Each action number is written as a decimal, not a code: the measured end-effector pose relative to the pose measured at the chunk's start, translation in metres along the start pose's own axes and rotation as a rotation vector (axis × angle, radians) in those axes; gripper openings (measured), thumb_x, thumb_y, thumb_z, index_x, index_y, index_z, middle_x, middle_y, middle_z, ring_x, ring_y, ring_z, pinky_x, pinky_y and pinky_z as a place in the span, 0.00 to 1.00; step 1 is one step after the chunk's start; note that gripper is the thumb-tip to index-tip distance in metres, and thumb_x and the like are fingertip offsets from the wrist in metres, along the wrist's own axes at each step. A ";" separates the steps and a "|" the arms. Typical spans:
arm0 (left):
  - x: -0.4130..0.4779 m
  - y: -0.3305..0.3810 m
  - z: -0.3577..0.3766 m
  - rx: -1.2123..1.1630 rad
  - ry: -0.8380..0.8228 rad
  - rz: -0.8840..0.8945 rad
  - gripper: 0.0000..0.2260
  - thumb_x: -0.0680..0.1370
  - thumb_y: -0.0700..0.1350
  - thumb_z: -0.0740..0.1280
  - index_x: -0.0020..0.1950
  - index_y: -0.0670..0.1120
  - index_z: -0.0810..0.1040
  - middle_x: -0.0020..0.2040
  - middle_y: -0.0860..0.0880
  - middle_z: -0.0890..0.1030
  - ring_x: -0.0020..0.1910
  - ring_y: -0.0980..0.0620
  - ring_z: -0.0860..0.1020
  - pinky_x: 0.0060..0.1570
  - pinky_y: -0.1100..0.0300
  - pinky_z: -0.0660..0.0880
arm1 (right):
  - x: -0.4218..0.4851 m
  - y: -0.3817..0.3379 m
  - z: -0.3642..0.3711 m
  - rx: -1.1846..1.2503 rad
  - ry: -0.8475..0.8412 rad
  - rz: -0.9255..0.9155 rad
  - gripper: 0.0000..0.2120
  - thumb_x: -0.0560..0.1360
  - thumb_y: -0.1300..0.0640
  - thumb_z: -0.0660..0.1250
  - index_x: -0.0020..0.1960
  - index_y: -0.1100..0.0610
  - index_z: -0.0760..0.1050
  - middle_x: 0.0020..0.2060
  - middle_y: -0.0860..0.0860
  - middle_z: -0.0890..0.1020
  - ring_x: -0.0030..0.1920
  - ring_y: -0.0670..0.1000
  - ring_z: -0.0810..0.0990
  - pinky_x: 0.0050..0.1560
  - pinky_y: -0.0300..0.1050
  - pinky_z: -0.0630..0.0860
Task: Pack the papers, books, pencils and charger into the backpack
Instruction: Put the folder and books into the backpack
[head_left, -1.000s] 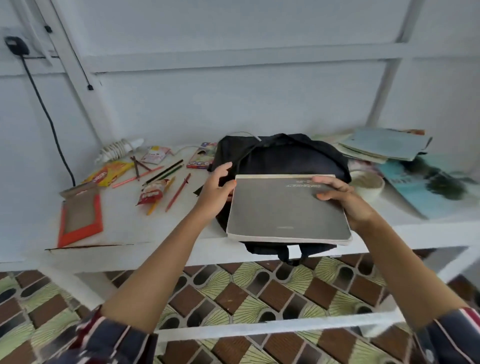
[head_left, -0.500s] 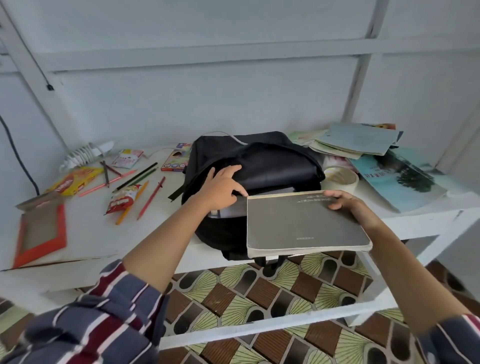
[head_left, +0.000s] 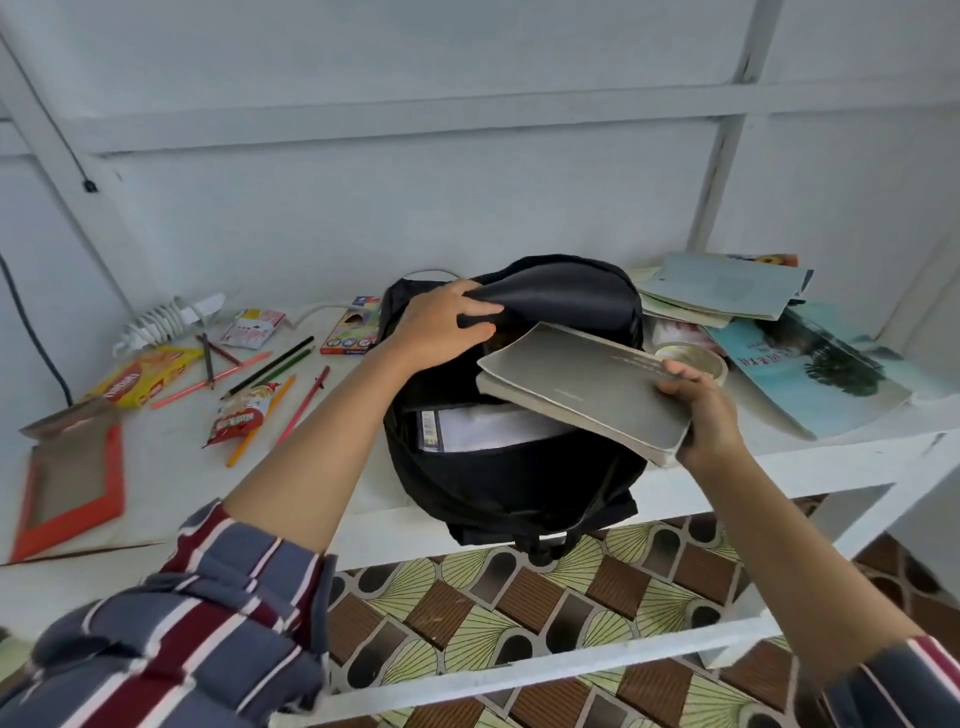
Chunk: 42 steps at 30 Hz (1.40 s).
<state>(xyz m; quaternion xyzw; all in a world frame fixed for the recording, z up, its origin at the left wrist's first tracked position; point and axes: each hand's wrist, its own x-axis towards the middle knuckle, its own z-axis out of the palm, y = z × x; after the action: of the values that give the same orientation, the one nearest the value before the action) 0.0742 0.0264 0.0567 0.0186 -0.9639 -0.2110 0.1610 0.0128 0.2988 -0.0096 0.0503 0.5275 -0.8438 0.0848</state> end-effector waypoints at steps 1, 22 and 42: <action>0.001 0.001 -0.001 -0.006 0.006 0.004 0.14 0.77 0.48 0.64 0.63 0.54 0.77 0.70 0.50 0.70 0.67 0.50 0.68 0.68 0.55 0.61 | -0.002 0.003 0.005 0.033 0.028 -0.029 0.15 0.71 0.74 0.60 0.39 0.55 0.76 0.41 0.48 0.77 0.42 0.48 0.77 0.39 0.36 0.78; 0.004 -0.006 -0.006 -0.150 -0.051 -0.008 0.15 0.75 0.49 0.68 0.62 0.54 0.77 0.67 0.54 0.71 0.65 0.55 0.69 0.64 0.62 0.62 | -0.011 -0.001 0.041 -1.671 -0.375 -0.378 0.30 0.71 0.50 0.71 0.70 0.44 0.64 0.62 0.54 0.71 0.62 0.57 0.71 0.59 0.46 0.70; 0.005 -0.012 -0.009 -0.131 -0.083 0.040 0.23 0.69 0.47 0.75 0.64 0.53 0.76 0.67 0.52 0.70 0.65 0.53 0.68 0.66 0.56 0.64 | 0.025 0.043 0.069 -1.552 -0.169 -0.885 0.13 0.65 0.56 0.76 0.50 0.48 0.83 0.50 0.54 0.82 0.50 0.62 0.79 0.50 0.55 0.72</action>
<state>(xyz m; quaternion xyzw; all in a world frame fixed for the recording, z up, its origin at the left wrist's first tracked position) 0.0719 0.0112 0.0606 -0.0199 -0.9541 -0.2708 0.1262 -0.0032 0.2163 -0.0215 -0.2914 0.9126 -0.2062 -0.1994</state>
